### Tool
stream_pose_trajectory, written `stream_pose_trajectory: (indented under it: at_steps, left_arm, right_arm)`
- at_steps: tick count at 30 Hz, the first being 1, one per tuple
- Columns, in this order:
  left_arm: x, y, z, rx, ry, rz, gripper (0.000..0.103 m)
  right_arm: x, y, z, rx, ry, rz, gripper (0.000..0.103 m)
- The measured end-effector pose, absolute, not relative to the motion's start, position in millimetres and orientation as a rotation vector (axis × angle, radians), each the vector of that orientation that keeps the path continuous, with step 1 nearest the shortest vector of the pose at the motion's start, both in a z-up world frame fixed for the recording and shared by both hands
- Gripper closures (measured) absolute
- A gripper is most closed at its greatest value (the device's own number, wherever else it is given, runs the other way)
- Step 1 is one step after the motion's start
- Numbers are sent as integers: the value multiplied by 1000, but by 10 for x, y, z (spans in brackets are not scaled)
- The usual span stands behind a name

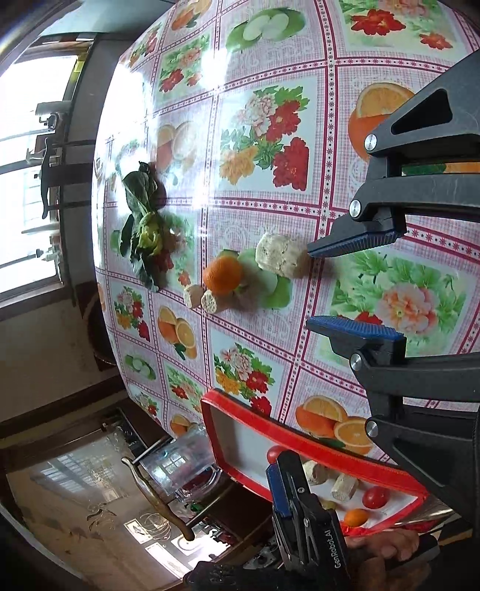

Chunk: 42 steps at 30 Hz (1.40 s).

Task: Organize fruits
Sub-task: 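Move both tools back toward the remaining blocks on the table, then grasp a round beige disc with the left tool while the right tool grasps a beige block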

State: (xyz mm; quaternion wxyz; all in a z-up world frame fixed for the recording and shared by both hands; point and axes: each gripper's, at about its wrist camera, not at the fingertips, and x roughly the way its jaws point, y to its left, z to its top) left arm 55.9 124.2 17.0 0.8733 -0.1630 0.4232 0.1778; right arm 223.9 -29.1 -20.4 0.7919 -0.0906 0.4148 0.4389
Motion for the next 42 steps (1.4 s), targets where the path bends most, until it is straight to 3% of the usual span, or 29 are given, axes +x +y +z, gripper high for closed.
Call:
stream_pose_trajectory:
  at_steps: [10, 12, 27, 31, 42]
  left_arm:
    - [1141, 1109, 102, -296, 918, 311, 58]
    - [1280, 1097, 71, -284, 927, 298, 58]
    - [2246, 1028, -230, -211, 973, 270, 58]
    - [2282, 897, -228, -156, 969, 241, 81]
    - [1650, 487, -108, -216, 942, 100, 82]
  right_arm:
    - [2588, -150, -378, -166, 924, 921, 67]
    - [2640, -167, -403, -139, 947, 954, 71]
    - [2526, -728, -262, -68, 928, 953, 72]
    - [2489, -825, -213, -44, 915, 949, 72]
    - [2359, -1047, -130, -32, 901, 941, 72]
